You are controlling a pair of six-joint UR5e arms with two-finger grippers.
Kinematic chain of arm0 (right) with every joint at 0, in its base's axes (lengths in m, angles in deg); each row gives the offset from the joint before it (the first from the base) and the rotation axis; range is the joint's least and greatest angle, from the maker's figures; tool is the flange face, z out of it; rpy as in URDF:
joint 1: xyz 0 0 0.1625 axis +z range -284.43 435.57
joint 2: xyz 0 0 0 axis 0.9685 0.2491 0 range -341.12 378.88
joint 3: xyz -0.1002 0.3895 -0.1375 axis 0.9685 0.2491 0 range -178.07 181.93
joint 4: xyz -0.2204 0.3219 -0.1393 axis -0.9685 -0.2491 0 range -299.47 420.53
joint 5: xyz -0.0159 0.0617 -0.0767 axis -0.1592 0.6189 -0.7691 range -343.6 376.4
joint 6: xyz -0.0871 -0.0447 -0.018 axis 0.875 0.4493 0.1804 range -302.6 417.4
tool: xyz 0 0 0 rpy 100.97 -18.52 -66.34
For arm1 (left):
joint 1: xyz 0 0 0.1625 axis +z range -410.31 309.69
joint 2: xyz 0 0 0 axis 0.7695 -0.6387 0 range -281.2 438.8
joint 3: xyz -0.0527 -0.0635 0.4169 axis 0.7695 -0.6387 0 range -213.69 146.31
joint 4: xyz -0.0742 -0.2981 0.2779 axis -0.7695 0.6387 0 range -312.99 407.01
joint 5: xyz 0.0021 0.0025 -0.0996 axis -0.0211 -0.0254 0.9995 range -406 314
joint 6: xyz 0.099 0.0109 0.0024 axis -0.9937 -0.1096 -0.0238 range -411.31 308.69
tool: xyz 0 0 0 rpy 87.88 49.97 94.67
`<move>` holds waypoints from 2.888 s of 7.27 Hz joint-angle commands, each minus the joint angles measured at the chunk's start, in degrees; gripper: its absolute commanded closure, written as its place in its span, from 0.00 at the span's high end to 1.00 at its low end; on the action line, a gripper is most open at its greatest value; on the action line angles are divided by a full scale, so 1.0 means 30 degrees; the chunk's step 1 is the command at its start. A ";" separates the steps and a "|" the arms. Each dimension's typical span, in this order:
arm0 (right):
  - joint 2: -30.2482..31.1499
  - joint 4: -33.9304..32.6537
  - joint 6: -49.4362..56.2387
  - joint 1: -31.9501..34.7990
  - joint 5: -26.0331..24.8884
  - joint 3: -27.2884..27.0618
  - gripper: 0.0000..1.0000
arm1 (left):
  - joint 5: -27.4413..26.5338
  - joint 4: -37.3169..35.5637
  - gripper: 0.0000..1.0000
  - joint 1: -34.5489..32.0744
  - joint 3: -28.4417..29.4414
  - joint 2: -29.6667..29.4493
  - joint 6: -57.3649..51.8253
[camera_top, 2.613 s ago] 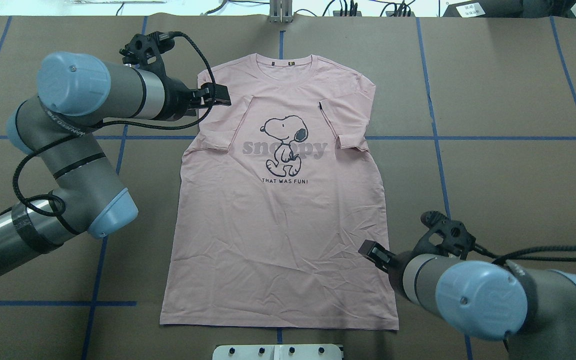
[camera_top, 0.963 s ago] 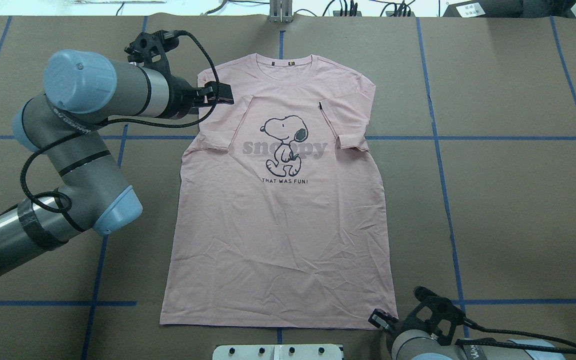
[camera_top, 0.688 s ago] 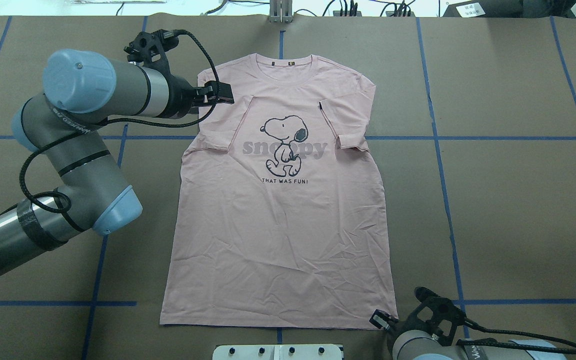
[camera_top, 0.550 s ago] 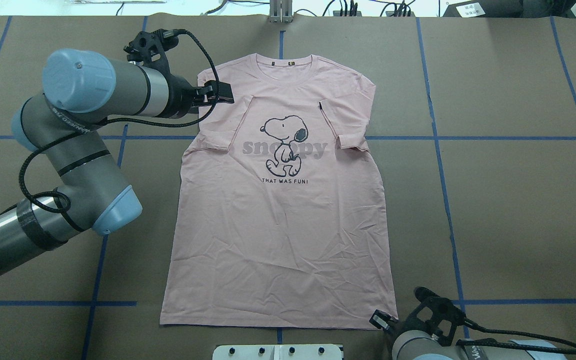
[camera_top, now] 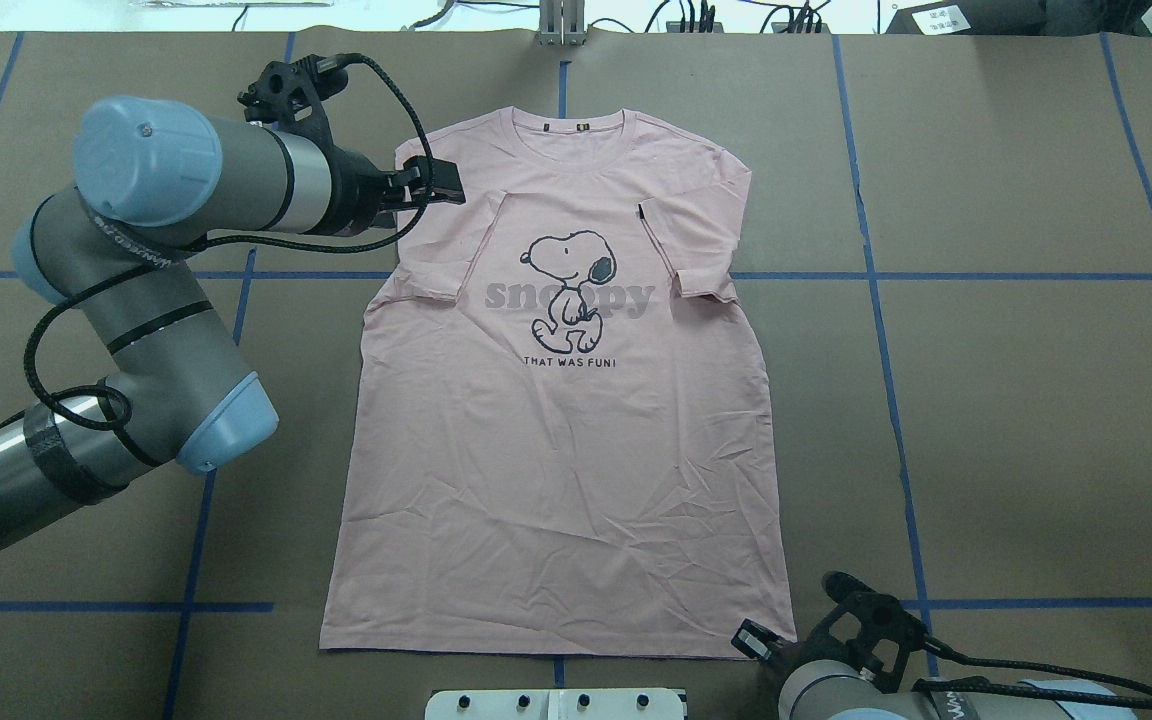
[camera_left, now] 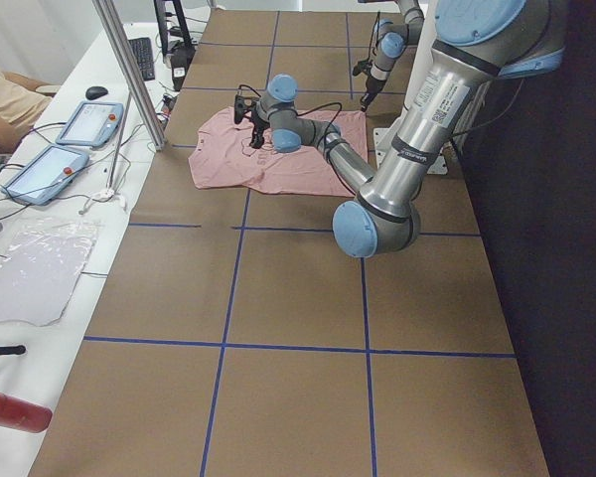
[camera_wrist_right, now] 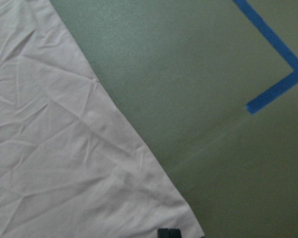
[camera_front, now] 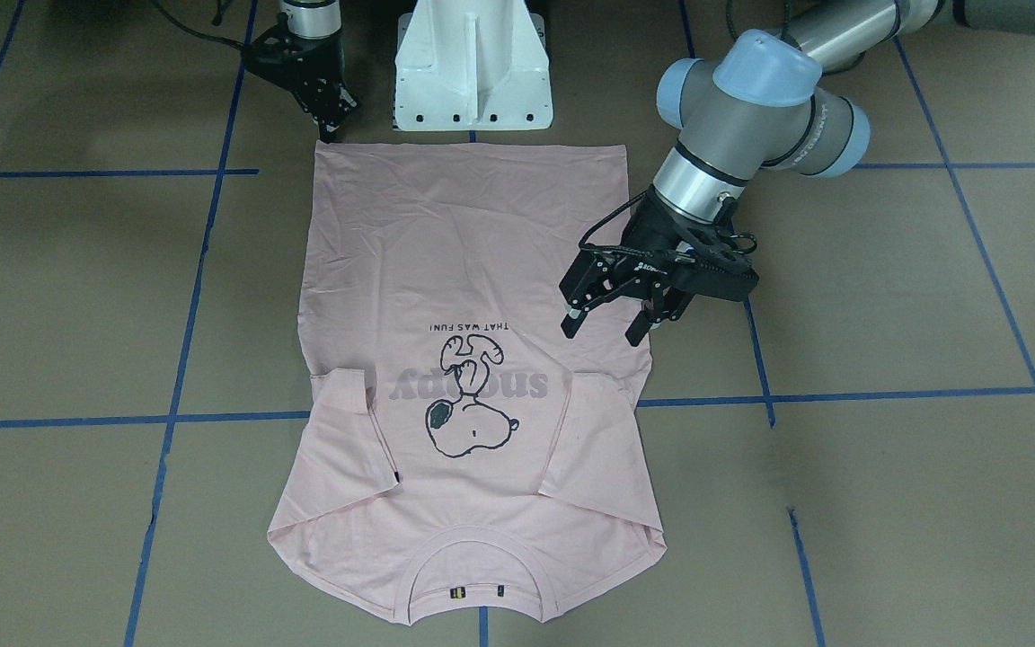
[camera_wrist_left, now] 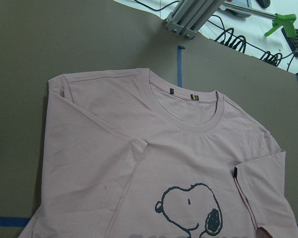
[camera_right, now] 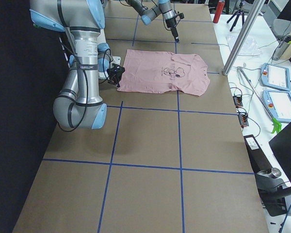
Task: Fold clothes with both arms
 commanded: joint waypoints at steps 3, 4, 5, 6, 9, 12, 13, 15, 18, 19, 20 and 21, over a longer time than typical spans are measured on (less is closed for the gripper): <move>0.0107 -0.0047 -0.0036 0.0100 -0.0081 0.0201 0.64 | -0.0054 -0.0035 0.93 0.0054 -0.0137 0.0041 0.0395; 0.0107 -0.0047 -0.0065 0.0043 -0.0110 0.0433 0.96 | -0.0054 -0.0035 0.93 0.0083 -0.0108 0.0041 0.0395; 0.0078 -0.0047 -0.0761 0.0013 -0.0110 0.0522 0.89 | -0.0054 -0.0035 0.93 0.0083 -0.0107 0.0041 0.0395; 0.0048 -0.0018 -0.1058 0.0013 -0.0110 0.0523 0.78 | -0.0054 -0.0035 0.93 0.0083 -0.0107 0.0012 0.0395; 0.0019 -0.0018 -0.0828 0.0247 0.0006 0.0786 0.70 | -0.0054 -0.0035 0.93 0.0083 -0.0107 0.0041 0.0395; 0.0018 0.0099 -0.0624 0.0305 0.0269 0.0786 0.00 | -0.0054 -0.0035 0.93 0.0083 -0.0107 0.0070 0.0395; -0.0010 0.0099 -0.0448 0.0335 0.0271 0.0757 0.00 | -0.0054 -0.0035 0.93 0.0083 -0.0136 0.0070 0.0395; -0.0098 0.0099 -0.0242 0.0713 0.0735 0.0350 0.00 | -0.0112 -0.0035 0.93 0.0228 -0.0805 0.0041 0.0686; -0.0040 0.0128 -0.0212 0.1301 0.1208 -0.0296 0.00 | -0.0959 -0.0094 0.93 0.3902 -0.5714 0.5029 0.4367; -0.0040 0.0128 -0.0183 0.1389 0.1208 -0.0617 0.00 | -0.1861 -0.0790 0.93 0.5632 -0.6921 0.5572 0.6439; -0.0040 0.0128 -0.0211 0.1506 0.1208 -0.0707 0.00 | -0.2508 -0.3552 0.93 0.7419 -0.7079 0.5665 0.6778; -0.0011 0.0128 -0.0183 0.1594 0.1237 -0.1288 0.00 | -0.4545 -0.4566 0.93 0.9177 -0.7109 0.7000 0.6840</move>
